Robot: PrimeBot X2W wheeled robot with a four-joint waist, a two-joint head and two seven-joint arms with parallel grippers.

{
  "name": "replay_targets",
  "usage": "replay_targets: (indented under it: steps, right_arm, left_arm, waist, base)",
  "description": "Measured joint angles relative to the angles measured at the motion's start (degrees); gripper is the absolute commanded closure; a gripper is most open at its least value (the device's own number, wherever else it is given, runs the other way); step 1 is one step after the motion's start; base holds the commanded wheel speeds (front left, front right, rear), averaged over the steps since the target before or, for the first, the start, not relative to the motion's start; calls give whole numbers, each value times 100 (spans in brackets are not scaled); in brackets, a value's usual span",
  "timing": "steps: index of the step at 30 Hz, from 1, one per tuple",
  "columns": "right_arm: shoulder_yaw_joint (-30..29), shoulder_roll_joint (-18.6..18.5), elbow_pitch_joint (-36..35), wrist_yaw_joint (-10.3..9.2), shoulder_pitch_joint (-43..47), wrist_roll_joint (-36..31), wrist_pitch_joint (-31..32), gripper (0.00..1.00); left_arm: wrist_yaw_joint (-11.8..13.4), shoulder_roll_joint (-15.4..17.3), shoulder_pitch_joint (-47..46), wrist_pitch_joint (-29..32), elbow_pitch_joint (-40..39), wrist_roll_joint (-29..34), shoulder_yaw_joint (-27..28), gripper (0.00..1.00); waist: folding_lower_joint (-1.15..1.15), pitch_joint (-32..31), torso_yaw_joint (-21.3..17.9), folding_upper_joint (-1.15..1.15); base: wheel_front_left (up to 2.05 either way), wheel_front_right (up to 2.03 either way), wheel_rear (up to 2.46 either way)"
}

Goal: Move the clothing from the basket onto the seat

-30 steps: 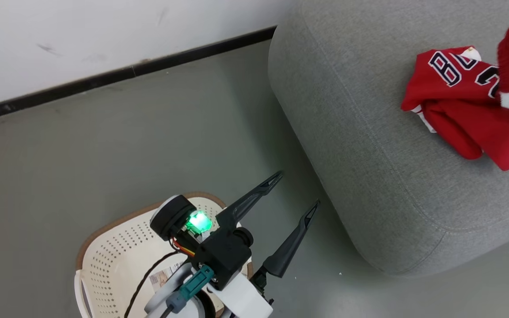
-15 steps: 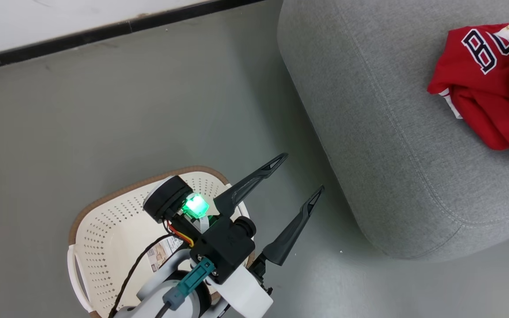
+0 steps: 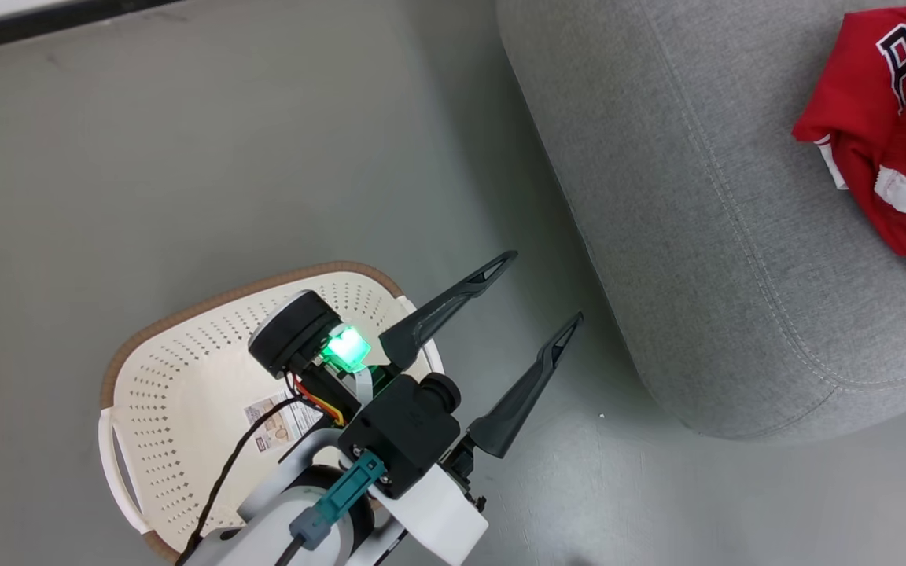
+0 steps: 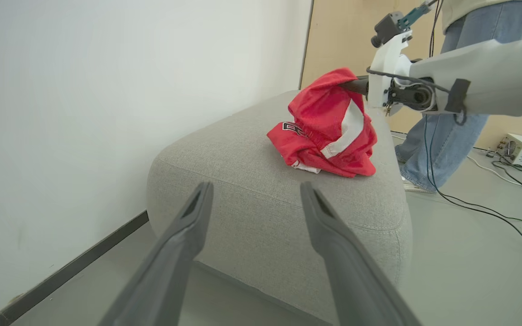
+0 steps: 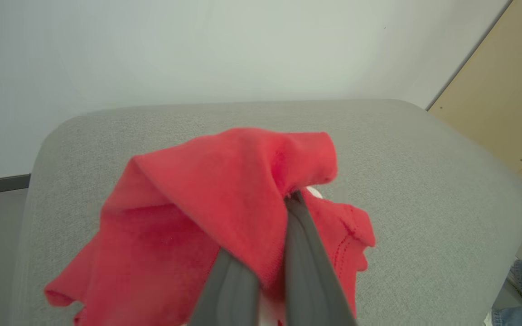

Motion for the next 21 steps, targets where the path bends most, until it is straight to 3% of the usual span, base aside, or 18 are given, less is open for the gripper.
replay_targets:
  steps: [16, 17, 20, 21]
  right_arm:
    - [-447, 487, 432, 0, 40, -126, -197, 100]
    - [-447, 479, 438, 0, 40, -126, -198, 90]
    - [-458, 479, 438, 0, 40, -124, -203, 42]
    - [-457, 482, 437, 0, 44, -124, -219, 16]
  left_arm:
    - [-1, 166, -144, 18, -62, 41, 131, 0]
    - [-1, 165, -146, 18, -62, 41, 134, 0]
    - [-1, 165, -146, 13, -62, 41, 143, 0]
    - [-1, 165, -146, 12, -60, 41, 147, 0]
  waist:
    - [0, 253, -124, 0]
    - [0, 250, -138, 0]
    - [0, 242, -167, 0]
    - [0, 237, -182, 0]
  base:
    - [0, 0, 0]
    - [0, 0, 0]
    - [0, 0, 0]
    - [0, 0, 0]
